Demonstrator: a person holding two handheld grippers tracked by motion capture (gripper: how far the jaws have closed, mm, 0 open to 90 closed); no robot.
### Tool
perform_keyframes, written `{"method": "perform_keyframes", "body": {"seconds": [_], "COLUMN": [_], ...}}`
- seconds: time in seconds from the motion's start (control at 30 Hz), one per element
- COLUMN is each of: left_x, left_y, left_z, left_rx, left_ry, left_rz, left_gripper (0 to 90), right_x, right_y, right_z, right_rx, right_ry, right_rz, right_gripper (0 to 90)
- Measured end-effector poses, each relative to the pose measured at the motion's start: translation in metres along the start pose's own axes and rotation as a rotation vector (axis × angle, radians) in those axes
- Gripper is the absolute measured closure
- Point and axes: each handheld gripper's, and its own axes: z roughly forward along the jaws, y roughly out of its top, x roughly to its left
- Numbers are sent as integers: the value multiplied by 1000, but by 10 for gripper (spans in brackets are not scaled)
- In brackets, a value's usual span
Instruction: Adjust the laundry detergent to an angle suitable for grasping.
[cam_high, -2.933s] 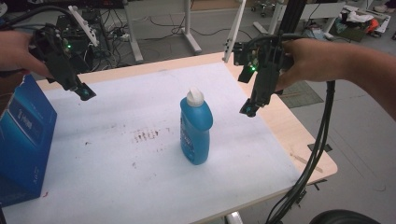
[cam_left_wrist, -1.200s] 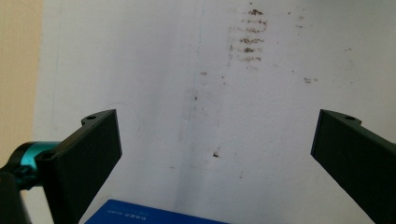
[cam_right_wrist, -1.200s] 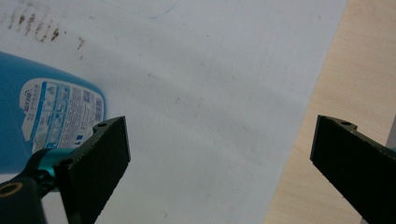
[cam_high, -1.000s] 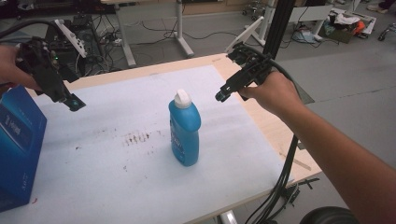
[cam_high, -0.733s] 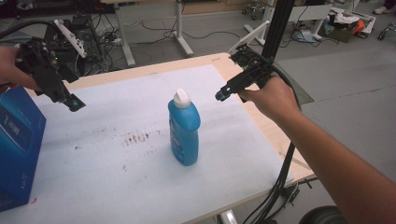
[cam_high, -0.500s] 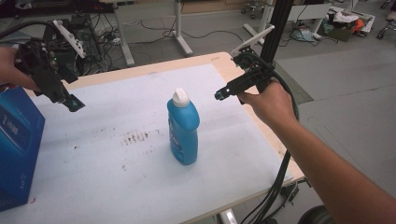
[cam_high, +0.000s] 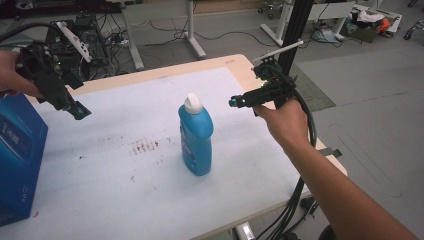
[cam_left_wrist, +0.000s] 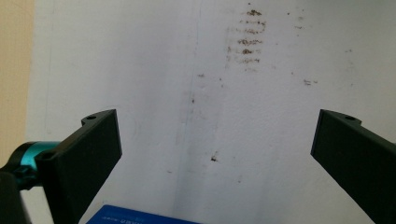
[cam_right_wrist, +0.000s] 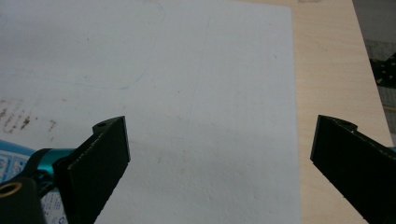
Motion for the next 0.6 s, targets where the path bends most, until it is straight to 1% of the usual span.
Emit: {"method": "perform_keyframes", "body": {"seconds": [0.03,0.07,0.1,0.13,0.17,0.27,0.37,0.4,0.57,0.6], "left_x": [0,0,0,0,0,1,0,0,0,0], "left_y": [0,0,0,0,0,0,-1,-1,-3,-3], "left_z": [0,0,0,0,0,1,1,1,1,1], "left_rx": [2,4,4,5,5,5,0,1,1,0], "left_ry": [-2,-2,-2,-2,-2,-3,-4,-3,-3,-6], "left_rz": [0,2,2,0,0,0,-4,0,-3,-9], "left_gripper": [17,17,17,17,17,17,17,17,17,17], "right_x": [1,1,1,2,2,3,5,5,3,3], "right_y": [-3,-5,-5,-9,-9,-13,-16,-18,-24,-26], "right_z": [0,1,1,1,1,3,4,3,1,1], "right_rx": [-31,-50,-50,-80,-80,-117,-150,-167,-185,-190], "right_ry": [-7,-5,-5,-4,-4,12,11,12,13,20], "right_rz": [5,11,11,20,20,38,37,44,67,77], "right_gripper": [40,40,40,40,40,40,40,40,40,40]}}
